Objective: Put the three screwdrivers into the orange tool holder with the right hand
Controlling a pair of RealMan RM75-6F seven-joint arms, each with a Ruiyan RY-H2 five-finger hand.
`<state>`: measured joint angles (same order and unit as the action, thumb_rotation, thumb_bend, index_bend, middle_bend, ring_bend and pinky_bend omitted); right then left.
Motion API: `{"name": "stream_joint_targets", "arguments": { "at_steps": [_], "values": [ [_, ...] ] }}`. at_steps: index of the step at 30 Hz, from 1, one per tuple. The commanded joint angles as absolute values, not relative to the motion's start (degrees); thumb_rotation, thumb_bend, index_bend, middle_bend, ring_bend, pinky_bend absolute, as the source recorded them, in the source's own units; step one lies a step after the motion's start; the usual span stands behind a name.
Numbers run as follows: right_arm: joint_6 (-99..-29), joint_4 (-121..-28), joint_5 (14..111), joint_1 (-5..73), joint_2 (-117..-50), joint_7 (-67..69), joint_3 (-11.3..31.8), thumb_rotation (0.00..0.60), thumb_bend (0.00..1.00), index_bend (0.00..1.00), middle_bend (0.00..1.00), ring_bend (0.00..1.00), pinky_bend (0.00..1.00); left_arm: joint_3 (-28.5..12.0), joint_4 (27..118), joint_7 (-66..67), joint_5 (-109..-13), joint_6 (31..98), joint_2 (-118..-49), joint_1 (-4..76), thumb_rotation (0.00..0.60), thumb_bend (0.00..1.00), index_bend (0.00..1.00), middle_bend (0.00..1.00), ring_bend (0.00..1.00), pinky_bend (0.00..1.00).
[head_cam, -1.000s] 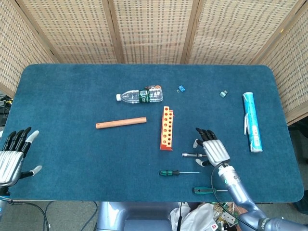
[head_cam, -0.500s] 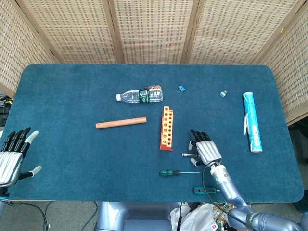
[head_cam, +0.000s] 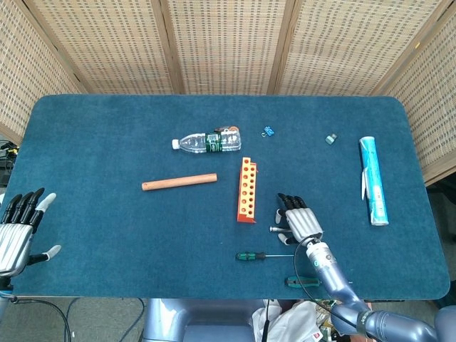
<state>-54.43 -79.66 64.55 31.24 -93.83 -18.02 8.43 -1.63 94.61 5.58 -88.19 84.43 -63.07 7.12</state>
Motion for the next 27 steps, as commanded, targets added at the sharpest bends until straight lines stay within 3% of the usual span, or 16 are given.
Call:
{"name": "stream_joint_targets", "arguments": {
  "at_steps": [1,27],
  "values": [
    [-54.4,-79.6,64.3,31.4,-94.0,-18.1,8.4,0.600,0.28,0.45,0.00,0.00,0.00,-1.6,94.6,5.6,-88.2,84.4,-63.1,7.1,0.600,0.00,0.00,0.00,0.00,0.00],
    [-53.9,-79.0,62.9,32.3,-94.4,-17.3,7.9,0.600,0.33,0.54,0.00,0.00,0.00,-1.6,94.7,5.5,-88.1,84.2,-63.1,7.2,0.600,0.00,0.00,0.00,0.00,0.00]
  ]
}}
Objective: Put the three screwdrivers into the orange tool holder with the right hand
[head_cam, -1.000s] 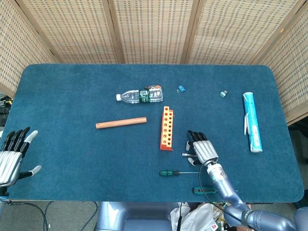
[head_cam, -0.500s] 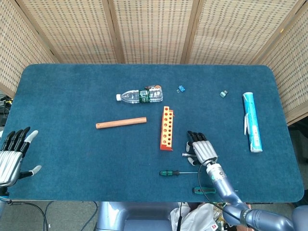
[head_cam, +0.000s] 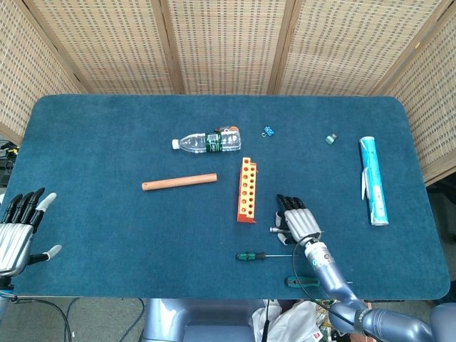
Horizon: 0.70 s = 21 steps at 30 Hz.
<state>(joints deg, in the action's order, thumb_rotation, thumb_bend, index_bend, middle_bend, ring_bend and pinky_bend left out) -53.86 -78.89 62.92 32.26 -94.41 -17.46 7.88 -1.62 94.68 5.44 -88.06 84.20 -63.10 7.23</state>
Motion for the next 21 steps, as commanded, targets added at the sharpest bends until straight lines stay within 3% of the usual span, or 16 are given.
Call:
{"name": "stream_joint_targets", "arguments": {
  "at_steps": [1,21],
  "values": [
    [-53.9,-79.0,62.9,32.3,-94.4,-17.2,7.9,0.600,0.34,0.54,0.00,0.00,0.00,-1.6,94.7,5.5,-88.0,84.2,-63.1,7.2,0.600,0.00,0.00,0.00,0.00,0.00],
    [-60.0,-86.6,68.9,30.3,-89.6,-7.7,10.3,0.600,0.41,0.61,0.02,0.00,0.00,-1.2,95.0,5.8,-88.2,82.8,-63.0,7.7,0.600,0.00,0.00,0.00,0.00,0.00]
  ]
}}
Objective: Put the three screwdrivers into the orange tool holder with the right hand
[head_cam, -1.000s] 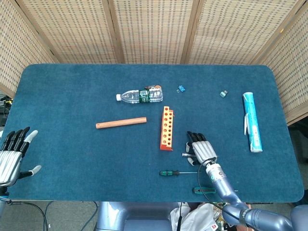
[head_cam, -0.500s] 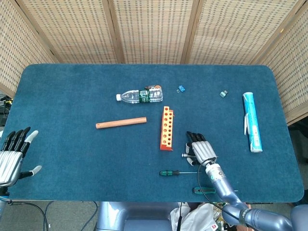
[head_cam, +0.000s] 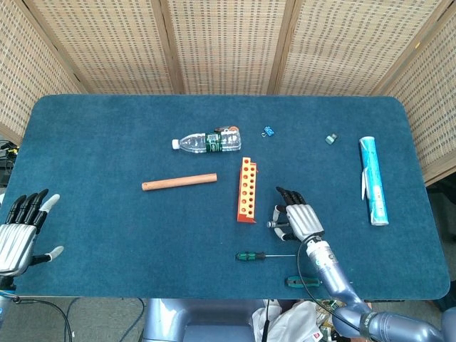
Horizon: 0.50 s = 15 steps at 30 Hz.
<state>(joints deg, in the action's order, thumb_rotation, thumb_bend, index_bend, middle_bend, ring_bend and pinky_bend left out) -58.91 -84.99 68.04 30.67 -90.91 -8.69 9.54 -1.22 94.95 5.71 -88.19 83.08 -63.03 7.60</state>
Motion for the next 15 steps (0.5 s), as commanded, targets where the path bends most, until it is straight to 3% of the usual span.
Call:
{"name": "stream_joint_targets", "arguments": {
  "at_steps": [1,15],
  "values": [
    [-60.2,-87.3,69.0,30.3,-89.0,-7.5,10.5,0.600,0.42,0.61,0.02,0.00,0.00,-1.2,95.0,5.9,-88.1,82.7,-63.1,7.8,0.600,0.00,0.00,0.00,0.00,0.00],
    [-62.2,-99.9,67.0,32.0,-80.4,-9.0,16.7,0.600,0.42,0.62,0.04,0.00,0.00,-1.6,94.6,4.2,-86.1,78.7,-62.9,9.7,0.600,0.00,0.00,0.00,0.00,0.00]
  ]
}}
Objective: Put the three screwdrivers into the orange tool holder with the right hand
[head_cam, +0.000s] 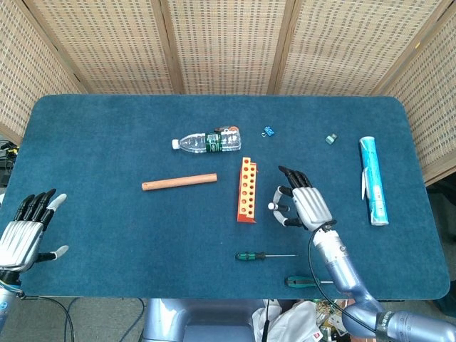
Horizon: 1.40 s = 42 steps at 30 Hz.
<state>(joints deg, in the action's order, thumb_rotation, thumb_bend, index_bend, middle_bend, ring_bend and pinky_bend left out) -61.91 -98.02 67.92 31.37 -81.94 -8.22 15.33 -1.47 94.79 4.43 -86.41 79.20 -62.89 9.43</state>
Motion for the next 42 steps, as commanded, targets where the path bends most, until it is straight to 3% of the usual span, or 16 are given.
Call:
{"name": "stream_joint_targets", "arguments": {
  "at_steps": [1,11,27,34,42],
  "values": [
    [-62.2,-100.8,66.5,32.3,-79.8,-9.2,17.3,0.600,0.42,0.62,0.05,0.00,0.00,-1.6,94.5,4.1,-85.9,78.5,-62.9,9.9,0.600,0.00,0.00,0.00,0.00,0.00],
    [-61.9,-103.5,62.7,34.7,-77.6,-5.5,22.8,0.600,0.42,0.63,0.06,0.00,0.00,-2.4,91.1,2.9,-87.7,80.6,-65.3,10.4,0.600,0.00,0.00,0.00,0.00,0.00],
    [-52.7,-97.8,49.1,42.5,-76.7,6.0,32.7,0.600,0.43,0.63,0.07,0.00,0.00,-2.8,88.8,0.9,-88.2,81.9,-66.3,10.6,0.600,0.00,0.00,0.00,0.00,0.00],
    [-48.5,-91.4,41.3,48.6,-78.1,7.0,35.3,0.600,0.43,0.63,0.07,0.00,0.00,-2.9,88.9,2.1,-87.8,81.9,-66.5,10.7,0.600,0.00,0.00,0.00,0.00,0.00],
    [-46.8,-88.9,35.8,52.1,-78.8,6.1,34.9,0.600,0.43,0.63,0.07,0.00,0.00,-3.0,88.8,2.8,-87.0,81.3,-66.9,10.9,0.600,0.00,0.00,0.00,0.00,0.00]
  ]
}}
